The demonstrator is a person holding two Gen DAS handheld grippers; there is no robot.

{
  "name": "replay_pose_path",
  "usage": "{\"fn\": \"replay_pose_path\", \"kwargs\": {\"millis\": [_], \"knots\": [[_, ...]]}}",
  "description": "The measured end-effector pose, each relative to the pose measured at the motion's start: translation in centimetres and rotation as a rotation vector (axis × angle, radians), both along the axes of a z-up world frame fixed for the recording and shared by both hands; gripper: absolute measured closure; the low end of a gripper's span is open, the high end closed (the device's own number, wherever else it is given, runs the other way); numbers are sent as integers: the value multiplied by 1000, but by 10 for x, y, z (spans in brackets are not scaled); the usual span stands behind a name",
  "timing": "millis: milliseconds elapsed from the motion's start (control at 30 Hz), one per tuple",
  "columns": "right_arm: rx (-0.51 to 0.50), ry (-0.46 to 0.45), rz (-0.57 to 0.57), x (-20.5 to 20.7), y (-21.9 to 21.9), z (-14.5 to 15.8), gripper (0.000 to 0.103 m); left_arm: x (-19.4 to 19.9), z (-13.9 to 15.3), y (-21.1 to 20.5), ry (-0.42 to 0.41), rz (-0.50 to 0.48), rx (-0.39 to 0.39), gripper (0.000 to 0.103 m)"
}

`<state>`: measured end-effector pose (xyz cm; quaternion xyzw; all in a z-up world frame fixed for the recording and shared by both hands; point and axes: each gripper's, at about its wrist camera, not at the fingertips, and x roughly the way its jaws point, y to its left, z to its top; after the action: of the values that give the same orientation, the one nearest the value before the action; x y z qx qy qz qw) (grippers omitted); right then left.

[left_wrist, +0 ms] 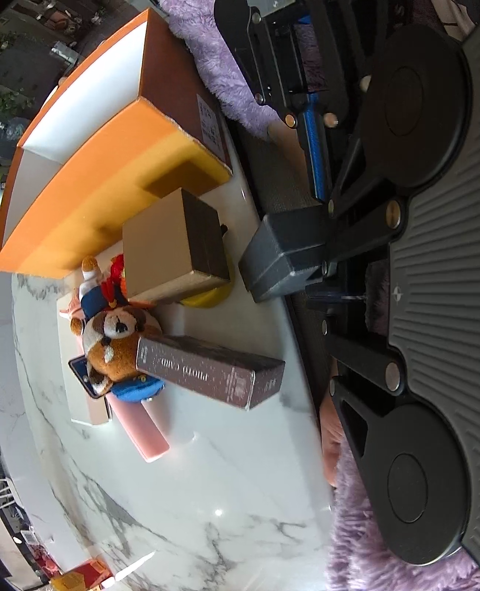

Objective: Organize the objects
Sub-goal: 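Lift the black case with the right tool while the left tool grasps the PHOTO CARD box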

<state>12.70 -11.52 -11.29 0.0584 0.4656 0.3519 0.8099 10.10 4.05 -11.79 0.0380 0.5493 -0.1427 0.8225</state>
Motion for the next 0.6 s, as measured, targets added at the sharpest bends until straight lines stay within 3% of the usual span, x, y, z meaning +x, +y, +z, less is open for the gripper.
{"fn": "replay_pose_path", "kwargs": {"millis": [33, 100, 200, 433, 600], "knots": [[21, 3, 4, -1, 0, 3, 101, -1, -2, -2, 12, -15, -33, 101], [-31, -39, 10, -1, 10, 5, 103, 1, -4, -3, 25, -1, -21, 99], [-13, -31, 17, 1, 17, 4, 102, -2, -1, -1, 18, 5, -41, 99], [-55, -98, -86, -18, 5, 20, 64, -9, 7, 7, 7, 11, -87, 99], [-79, -47, -184, -16, 11, 14, 56, -11, 19, 10, -30, 38, -68, 99]]}}
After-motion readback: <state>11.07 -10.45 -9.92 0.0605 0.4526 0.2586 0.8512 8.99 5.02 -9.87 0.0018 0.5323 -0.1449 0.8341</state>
